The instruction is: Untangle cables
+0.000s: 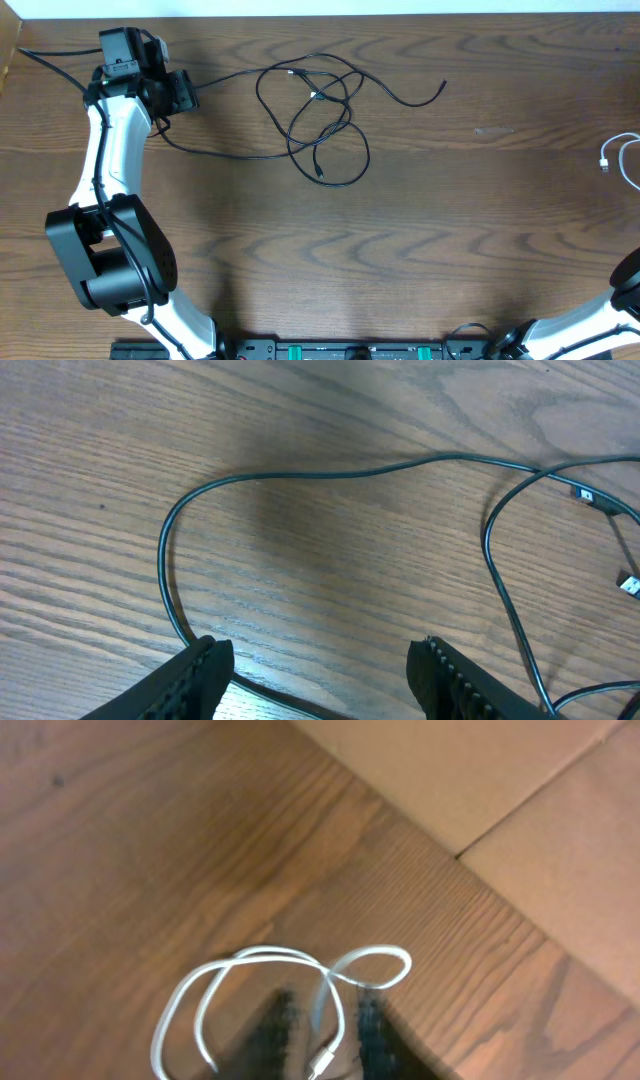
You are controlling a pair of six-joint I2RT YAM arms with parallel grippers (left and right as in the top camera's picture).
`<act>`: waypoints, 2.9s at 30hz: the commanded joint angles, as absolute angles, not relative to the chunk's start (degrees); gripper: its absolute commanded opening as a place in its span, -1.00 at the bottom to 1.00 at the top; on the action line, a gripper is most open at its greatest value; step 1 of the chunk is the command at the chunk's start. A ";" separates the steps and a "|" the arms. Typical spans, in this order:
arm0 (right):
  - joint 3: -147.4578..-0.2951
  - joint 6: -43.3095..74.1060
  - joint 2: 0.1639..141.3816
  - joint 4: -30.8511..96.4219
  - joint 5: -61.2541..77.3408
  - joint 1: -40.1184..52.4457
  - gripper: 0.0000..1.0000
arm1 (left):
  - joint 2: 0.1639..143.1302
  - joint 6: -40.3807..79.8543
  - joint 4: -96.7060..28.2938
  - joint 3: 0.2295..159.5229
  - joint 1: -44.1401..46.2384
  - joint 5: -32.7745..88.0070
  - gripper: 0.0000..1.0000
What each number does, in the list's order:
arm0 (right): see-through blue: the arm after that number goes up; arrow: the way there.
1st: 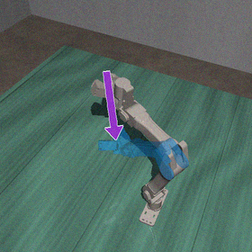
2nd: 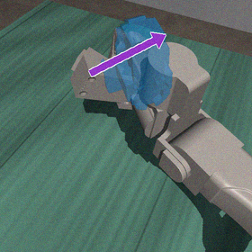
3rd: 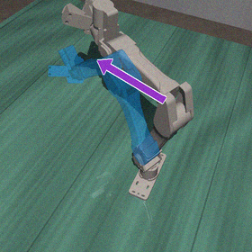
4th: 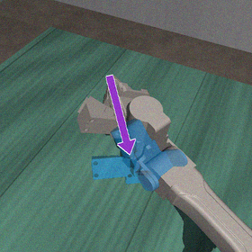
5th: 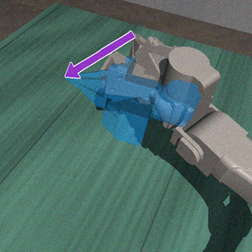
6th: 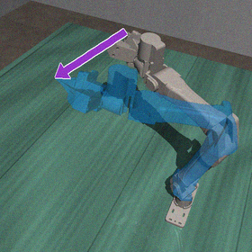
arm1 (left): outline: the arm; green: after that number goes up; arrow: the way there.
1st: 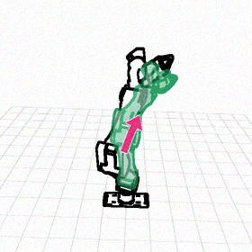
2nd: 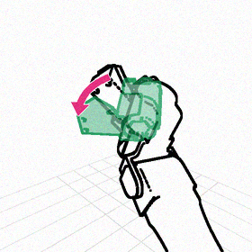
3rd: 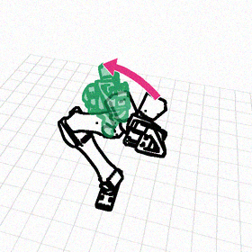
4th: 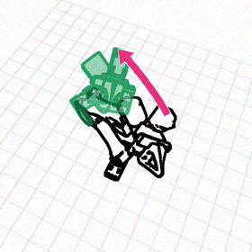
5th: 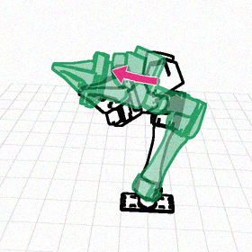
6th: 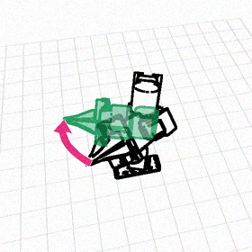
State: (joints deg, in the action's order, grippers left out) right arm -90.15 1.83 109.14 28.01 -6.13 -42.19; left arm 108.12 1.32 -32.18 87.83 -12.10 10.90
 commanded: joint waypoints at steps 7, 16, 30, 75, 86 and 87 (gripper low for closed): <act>-89.45 -0.97 108.88 29.78 3.51 -42.26 0.86 | 108.36 1.37 -32.53 88.18 -12.03 11.57 0.23; -89.45 -0.99 108.88 29.80 10.96 -40.56 0.98 | 108.36 1.39 -32.53 88.18 -12.03 11.57 0.23; -89.43 -2.42 108.88 27.73 16.91 -27.51 0.99 | 108.36 1.39 -33.82 88.18 -12.03 11.60 0.22; -88.38 53.32 132.88 -20.38 19.22 23.42 0.93 | 108.36 1.39 -35.14 86.46 -12.03 11.57 0.31; -88.51 57.21 130.89 -20.75 36.53 17.06 0.91 | 108.36 1.39 -35.11 86.46 -12.03 11.57 0.33; -88.51 57.93 130.78 -20.75 37.71 16.80 0.98 | 108.36 1.39 -35.11 86.46 -12.03 11.57 0.33</act>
